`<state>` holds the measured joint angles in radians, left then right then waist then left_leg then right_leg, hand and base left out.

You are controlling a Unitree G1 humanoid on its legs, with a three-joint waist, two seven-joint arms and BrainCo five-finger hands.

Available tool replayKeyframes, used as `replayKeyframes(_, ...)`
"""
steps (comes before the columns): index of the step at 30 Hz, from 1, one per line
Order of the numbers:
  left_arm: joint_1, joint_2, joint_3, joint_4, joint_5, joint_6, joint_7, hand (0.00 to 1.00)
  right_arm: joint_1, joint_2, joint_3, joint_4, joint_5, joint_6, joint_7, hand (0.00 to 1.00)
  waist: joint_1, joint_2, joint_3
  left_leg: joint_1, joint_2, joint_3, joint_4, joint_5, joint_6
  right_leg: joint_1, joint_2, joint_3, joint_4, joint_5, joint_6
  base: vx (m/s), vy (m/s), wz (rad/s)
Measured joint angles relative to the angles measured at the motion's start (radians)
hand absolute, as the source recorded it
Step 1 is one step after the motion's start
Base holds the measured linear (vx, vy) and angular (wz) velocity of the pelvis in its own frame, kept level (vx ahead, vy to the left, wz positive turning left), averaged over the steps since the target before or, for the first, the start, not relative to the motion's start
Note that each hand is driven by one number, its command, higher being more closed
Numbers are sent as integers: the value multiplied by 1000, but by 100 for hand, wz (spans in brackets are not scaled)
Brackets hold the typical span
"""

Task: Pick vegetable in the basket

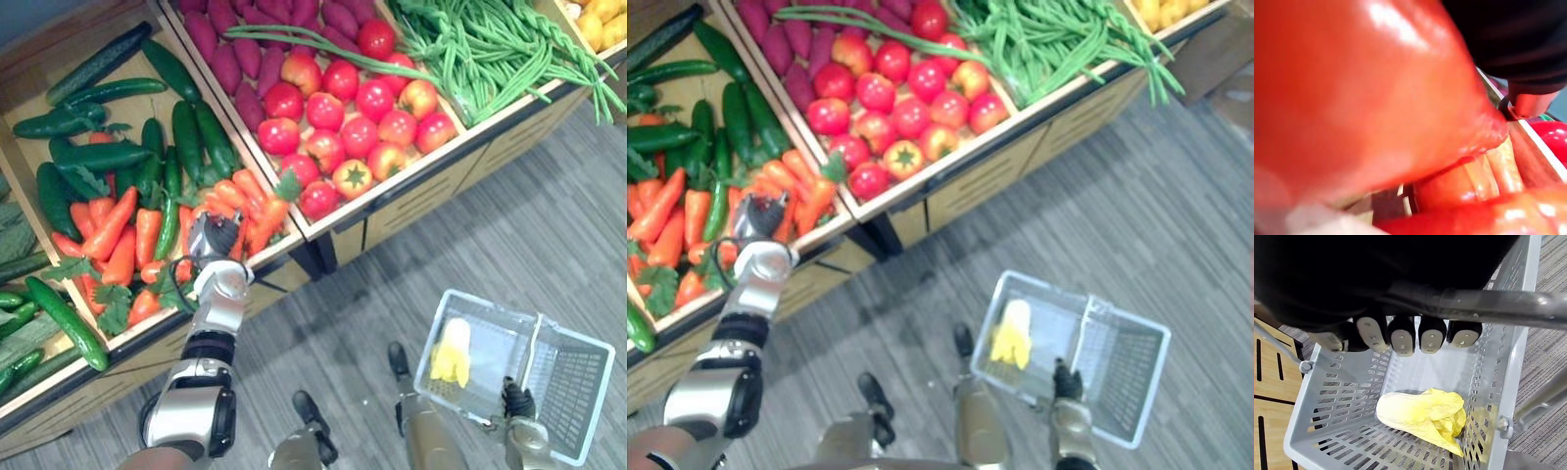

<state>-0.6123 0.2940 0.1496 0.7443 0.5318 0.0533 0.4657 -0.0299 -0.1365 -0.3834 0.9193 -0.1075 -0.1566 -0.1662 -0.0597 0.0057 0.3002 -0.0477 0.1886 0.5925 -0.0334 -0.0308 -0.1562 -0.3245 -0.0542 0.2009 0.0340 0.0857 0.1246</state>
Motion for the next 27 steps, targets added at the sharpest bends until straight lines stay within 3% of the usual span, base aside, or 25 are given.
replayKeyframes(7,21,0,-6,-15,-3,4,-3,100,2,1,-4,6,0,4,1,100,-20,-6,3,14,-1,-27,2,2,2,32,-8,-24,-6,0,0,-5,-24,9)
replayKeyframes(14,36,26,-6,-159,-2,17,-7,100,5,0,-43,39,-1,16,2,100,-11,-8,1,27,-3,-69,4,8,11,77,-20,-59,-16,0,0,2,-15,17)
replayKeyframes(23,61,33,-2,-197,-2,21,-15,100,8,0,-43,46,-2,21,7,100,-1,-8,-10,29,-9,-94,3,13,15,92,-28,-81,-17,0,0,6,-12,7)
replayKeyframes(24,62,33,-2,-205,-1,21,-15,0,13,0,-43,50,-2,21,8,100,6,-7,-20,29,-10,-97,3,13,15,92,-28,-82,-18,0,0,0,0,0)
replayKeyframes(27,107,53,6,-325,0,21,-20,0,19,0,-48,74,-3,21,17,100,8,-6,-58,23,-17,-114,2,15,17,102,-33,-91,-31,0,0,44,-26,15)
